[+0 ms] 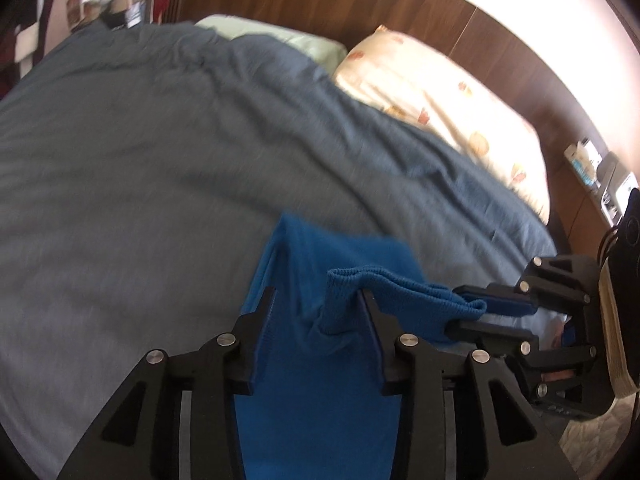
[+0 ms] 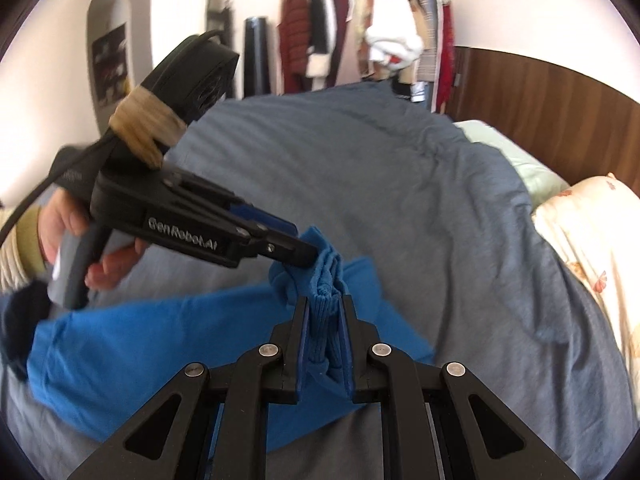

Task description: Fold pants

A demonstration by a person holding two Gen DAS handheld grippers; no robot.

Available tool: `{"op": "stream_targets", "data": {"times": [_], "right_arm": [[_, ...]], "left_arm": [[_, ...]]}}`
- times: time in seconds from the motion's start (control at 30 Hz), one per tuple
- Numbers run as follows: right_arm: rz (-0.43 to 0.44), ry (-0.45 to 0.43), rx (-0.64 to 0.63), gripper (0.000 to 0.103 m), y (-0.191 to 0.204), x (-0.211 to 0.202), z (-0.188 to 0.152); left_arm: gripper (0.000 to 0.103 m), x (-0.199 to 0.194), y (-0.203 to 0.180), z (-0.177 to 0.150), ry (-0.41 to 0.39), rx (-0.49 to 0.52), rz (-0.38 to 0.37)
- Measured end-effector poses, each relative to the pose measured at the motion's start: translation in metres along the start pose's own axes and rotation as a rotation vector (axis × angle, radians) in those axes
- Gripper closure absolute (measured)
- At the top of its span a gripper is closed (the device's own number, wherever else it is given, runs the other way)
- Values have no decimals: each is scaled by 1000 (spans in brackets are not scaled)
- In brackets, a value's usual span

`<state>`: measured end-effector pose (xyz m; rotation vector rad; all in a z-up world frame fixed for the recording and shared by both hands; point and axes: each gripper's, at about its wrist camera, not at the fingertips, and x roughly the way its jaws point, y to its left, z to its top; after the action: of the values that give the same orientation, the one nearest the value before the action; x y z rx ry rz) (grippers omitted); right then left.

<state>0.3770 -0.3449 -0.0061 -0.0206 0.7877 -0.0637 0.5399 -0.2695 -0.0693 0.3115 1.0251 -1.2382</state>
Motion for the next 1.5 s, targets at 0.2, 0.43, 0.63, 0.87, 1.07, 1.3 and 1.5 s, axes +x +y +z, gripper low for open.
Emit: {"op": "stream_targets", "data": {"times": [0.2, 0.43, 0.63, 0.87, 1.07, 1.3, 1.5], "right_arm": [[35, 67, -99, 88, 39, 6, -27], [67, 148, -140, 84, 57, 17, -52], [196, 220, -96, 82, 65, 13, -66], [56, 133, 123, 82, 26, -4, -64], [113, 193, 375, 82, -8, 17, -71], [182, 282, 555, 82, -21, 41, -97], [195, 303, 631, 80, -21, 44, -103]], "left_arm": [[62, -10, 2, -40, 64, -22, 64], [53, -26, 5, -55, 70, -54, 106], [51, -15, -2, -54, 105, -59, 69], [52, 24, 11, -46, 137, -213, -57], [53, 53, 21, -56, 219, -286, -97], [59, 60, 17, -67, 252, -272, -79], [84, 33, -1, -62, 182, -173, 13]]}}
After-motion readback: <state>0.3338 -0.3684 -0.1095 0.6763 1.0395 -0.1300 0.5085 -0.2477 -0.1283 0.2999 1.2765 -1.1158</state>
